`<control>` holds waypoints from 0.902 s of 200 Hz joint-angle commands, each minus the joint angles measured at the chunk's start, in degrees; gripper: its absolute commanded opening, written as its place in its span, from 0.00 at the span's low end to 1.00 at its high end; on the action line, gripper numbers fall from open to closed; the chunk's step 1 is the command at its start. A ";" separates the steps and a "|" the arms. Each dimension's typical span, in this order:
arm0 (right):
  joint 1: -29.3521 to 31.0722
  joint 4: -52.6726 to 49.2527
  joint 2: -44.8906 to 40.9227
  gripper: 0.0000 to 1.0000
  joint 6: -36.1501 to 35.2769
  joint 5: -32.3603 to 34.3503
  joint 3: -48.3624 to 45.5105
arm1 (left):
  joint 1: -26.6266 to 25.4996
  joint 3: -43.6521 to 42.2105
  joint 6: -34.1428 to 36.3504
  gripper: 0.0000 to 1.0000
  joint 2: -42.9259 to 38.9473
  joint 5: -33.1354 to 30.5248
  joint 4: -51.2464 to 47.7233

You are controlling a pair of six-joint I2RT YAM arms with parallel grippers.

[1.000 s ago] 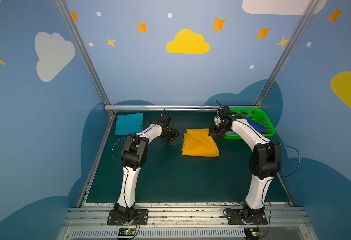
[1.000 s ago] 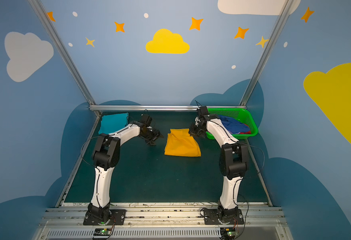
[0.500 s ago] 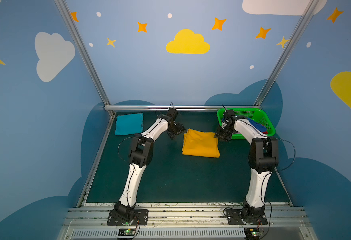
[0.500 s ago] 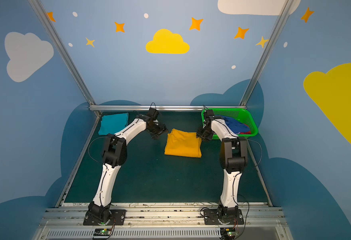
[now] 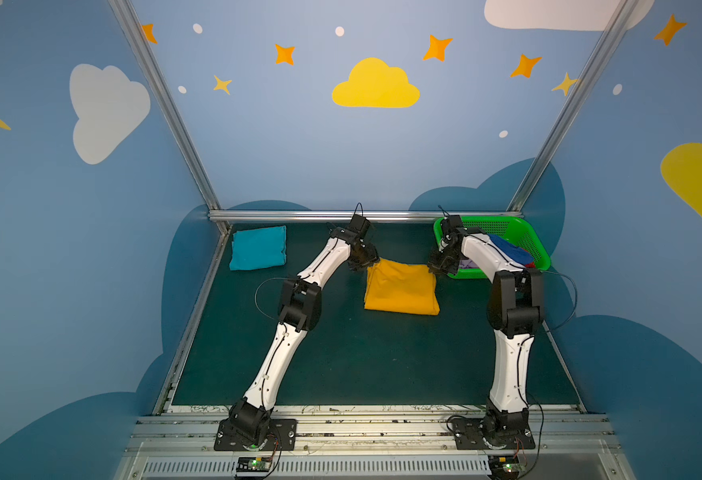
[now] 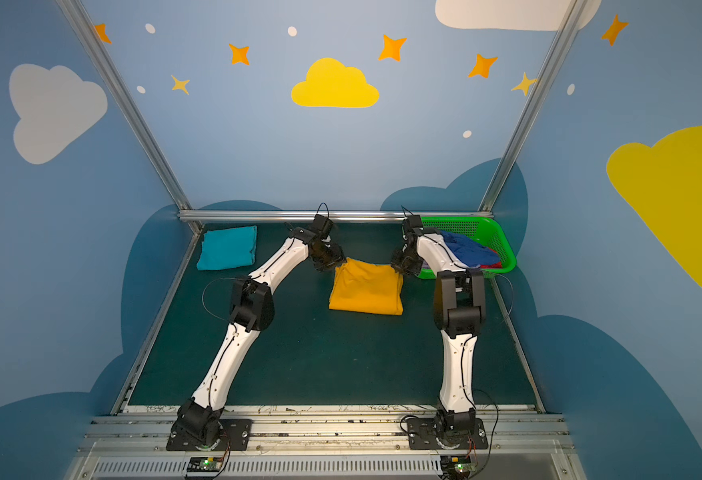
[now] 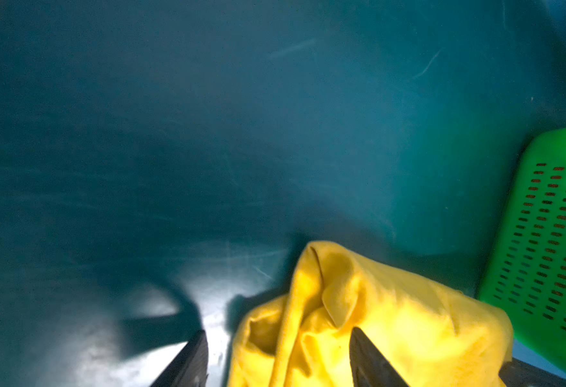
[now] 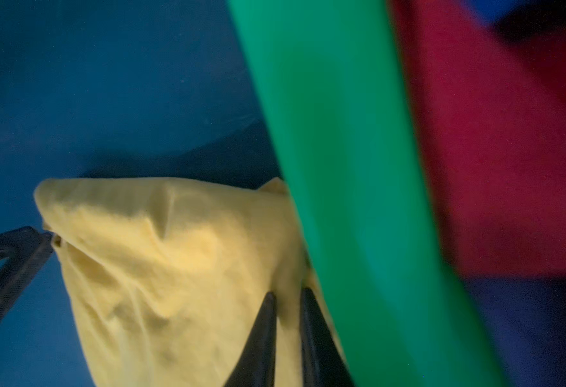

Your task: Fold and stack the t-shirts

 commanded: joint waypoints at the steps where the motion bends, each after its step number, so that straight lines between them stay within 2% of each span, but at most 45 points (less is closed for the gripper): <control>1: 1.98 -3.08 3.92 0.14 -1.50 3.59 4.79 | 0.16 0.79 0.53 0.64 1.06 -1.02 3.29; 46: 4.43 -5.05 10.15 0.15 -2.86 7.30 11.92 | 0.23 0.75 -1.28 0.66 1.38 0.52 7.36; 90: 7.30 -5.19 15.54 0.15 -3.25 4.64 16.05 | 0.37 -1.49 -0.97 0.66 -1.29 -1.69 3.52; 111: 7.70 -4.73 14.59 0.17 -2.37 3.39 15.19 | 1.12 -10.17 -0.44 0.67 -7.77 -3.66 3.45; 133: 6.86 -3.72 9.34 0.30 -2.23 4.95 11.80 | 1.95 -26.37 -0.97 0.74 -19.15 -6.50 8.03; 155: 5.77 -1.99 0.74 0.41 -2.71 8.28 5.73 | 2.17 -41.72 -2.70 0.77 -28.59 -5.28 14.51; 165: 5.33 -1.42 -3.25 0.44 -2.82 9.54 2.92 | 1.74 -46.17 -3.58 0.78 -31.19 -2.33 16.96; 180: 5.02 0.01 -9.22 0.45 -2.93 10.31 -1.74 | 0.46 -48.80 -4.52 0.78 -32.81 -1.80 18.01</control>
